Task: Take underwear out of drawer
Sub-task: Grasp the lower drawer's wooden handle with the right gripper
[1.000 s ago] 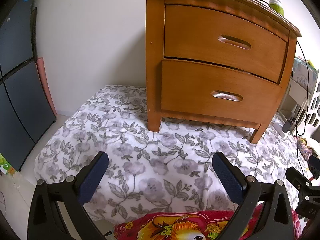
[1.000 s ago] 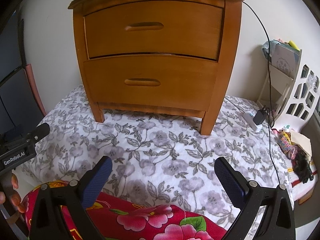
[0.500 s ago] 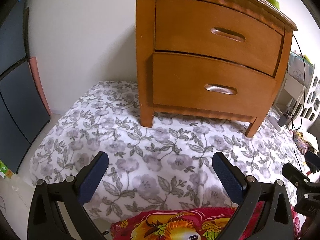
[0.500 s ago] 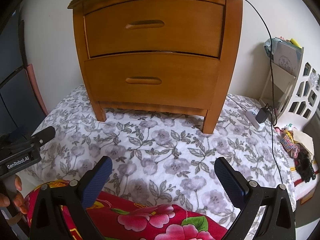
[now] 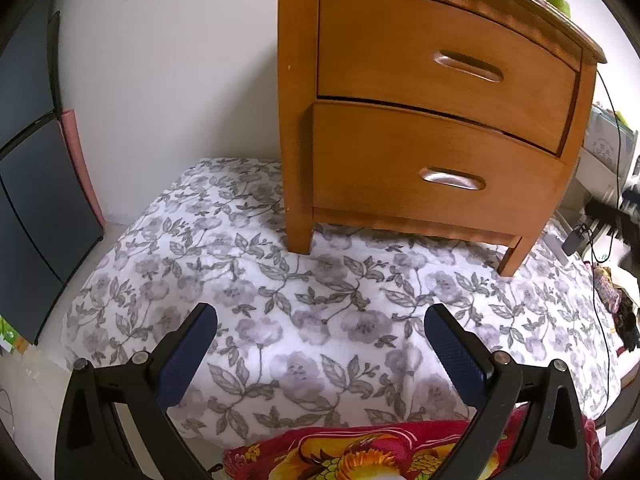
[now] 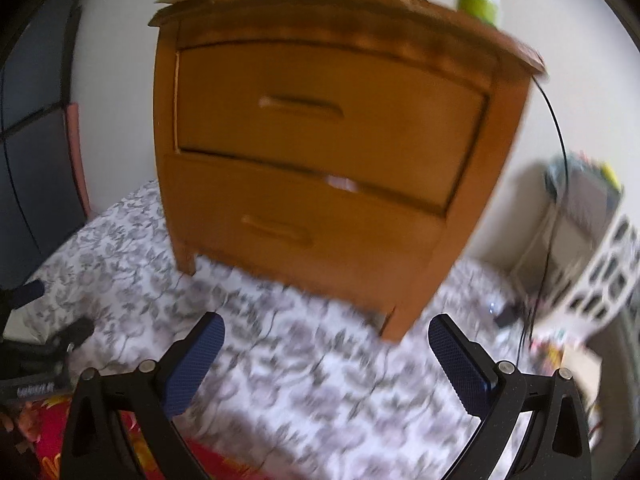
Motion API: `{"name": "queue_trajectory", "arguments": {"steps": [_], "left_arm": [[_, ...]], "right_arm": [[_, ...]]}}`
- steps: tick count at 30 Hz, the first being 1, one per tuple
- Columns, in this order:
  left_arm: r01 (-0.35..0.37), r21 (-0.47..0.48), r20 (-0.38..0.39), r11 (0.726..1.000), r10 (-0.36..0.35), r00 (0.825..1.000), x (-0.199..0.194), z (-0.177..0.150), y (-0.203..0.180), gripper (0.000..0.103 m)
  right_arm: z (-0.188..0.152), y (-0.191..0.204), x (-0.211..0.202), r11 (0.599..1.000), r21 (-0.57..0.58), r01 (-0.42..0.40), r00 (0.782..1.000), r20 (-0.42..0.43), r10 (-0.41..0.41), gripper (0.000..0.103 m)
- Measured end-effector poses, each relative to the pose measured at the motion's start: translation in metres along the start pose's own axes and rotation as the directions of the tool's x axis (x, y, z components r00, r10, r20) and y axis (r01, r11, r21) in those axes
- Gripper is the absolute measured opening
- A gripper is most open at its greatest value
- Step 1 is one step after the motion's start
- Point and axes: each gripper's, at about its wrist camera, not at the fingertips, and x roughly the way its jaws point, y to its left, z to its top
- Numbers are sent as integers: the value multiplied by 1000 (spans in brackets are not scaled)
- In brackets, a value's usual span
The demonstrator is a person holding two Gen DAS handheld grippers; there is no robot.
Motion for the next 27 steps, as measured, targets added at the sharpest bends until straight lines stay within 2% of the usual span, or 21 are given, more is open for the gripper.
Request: {"name": "queue_trajectory", "arguments": {"steps": [2, 5, 7, 10, 15, 19, 27], "left_arm": [[-6, -11, -7, 1000, 6, 1000, 1, -1, 3, 103], [-16, -25, -17, 1000, 16, 1000, 3, -2, 7, 103], [-29, -21, -15, 999, 28, 999, 3, -2, 8, 103], [-35, -13, -15, 999, 35, 999, 3, -3, 9, 103], [-7, -28, -26, 1000, 6, 1000, 7, -3, 13, 103], [20, -34, -36, 999, -21, 999, 8, -3, 13, 103], [59, -41, -48, 997, -61, 997, 12, -3, 13, 103]], "right_arm": [[21, 1, 10, 999, -53, -2, 1000, 16, 3, 103], [48, 3, 34, 992, -112, -60, 998, 10, 61, 103], [62, 5, 54, 986, -135, -96, 995, -16, 95, 103], [75, 10, 84, 979, -181, -97, 995, -53, 88, 103], [82, 19, 124, 962, -253, -103, 990, -121, 74, 103], [86, 29, 139, 940, -323, -112, 988, -141, 69, 103], [87, 34, 160, 927, -348, -136, 974, -218, 61, 103]]}}
